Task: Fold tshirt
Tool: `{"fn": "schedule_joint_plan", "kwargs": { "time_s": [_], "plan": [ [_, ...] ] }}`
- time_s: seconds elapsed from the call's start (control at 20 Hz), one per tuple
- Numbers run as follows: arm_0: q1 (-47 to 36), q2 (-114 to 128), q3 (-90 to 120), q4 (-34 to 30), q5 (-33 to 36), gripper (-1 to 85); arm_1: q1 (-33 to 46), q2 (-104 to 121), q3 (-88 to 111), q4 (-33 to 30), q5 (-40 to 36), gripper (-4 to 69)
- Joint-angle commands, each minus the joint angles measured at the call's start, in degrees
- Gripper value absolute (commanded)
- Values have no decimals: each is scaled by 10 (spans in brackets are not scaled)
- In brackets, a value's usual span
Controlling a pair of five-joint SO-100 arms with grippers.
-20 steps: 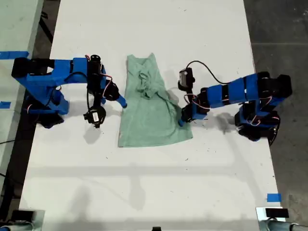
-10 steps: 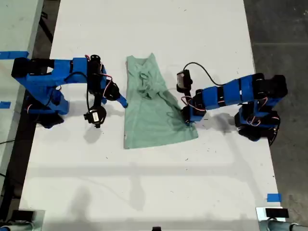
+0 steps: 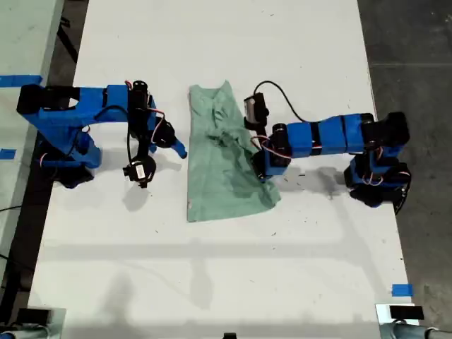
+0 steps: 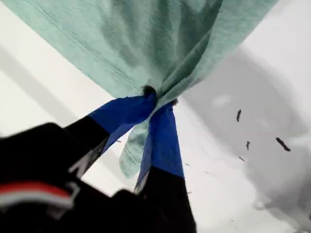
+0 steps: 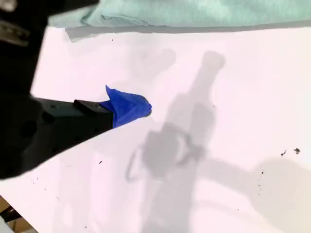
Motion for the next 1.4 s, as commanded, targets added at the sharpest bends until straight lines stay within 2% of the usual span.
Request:
{"fn": "schedule_joint_plan", "kwargs": {
  "time_s": [0.0, 0.2, 0.4, 0.45, 0.5, 0.6, 0.65, 0.7, 1.2, 1.35],
  "plan": [
    [7, 37, -4, -3, -2, 291, -12, -55, -138, 15, 20, -19],
    [7, 37, -4, -5, -4, 291, -19, -108, -175, -47, 62, -19],
    [8, 36, -4, -6, -4, 291, -21, -159, -171, -108, 72, -26],
    [7, 36, -5, -6, -3, 291, -20, -171, -165, -131, 72, 4],
    [7, 36, -5, -6, -2, 291, -22, -185, -165, -143, 74, 116],
    [8, 36, -5, -6, -4, 291, -24, -203, -163, -161, 77, 258],
    [9, 35, -4, -6, -4, 291, -24, -206, -163, -163, 80, 304],
    [9, 33, -4, -6, -4, 291, -25, -202, -163, -163, 81, 305],
    [21, 29, -46, 0, -5, 287, -34, 47, -165, 36, 76, 278],
    [37, 4, -90, 6, -14, 284, -17, 115, -98, 56, 76, 275]
  ]
}}
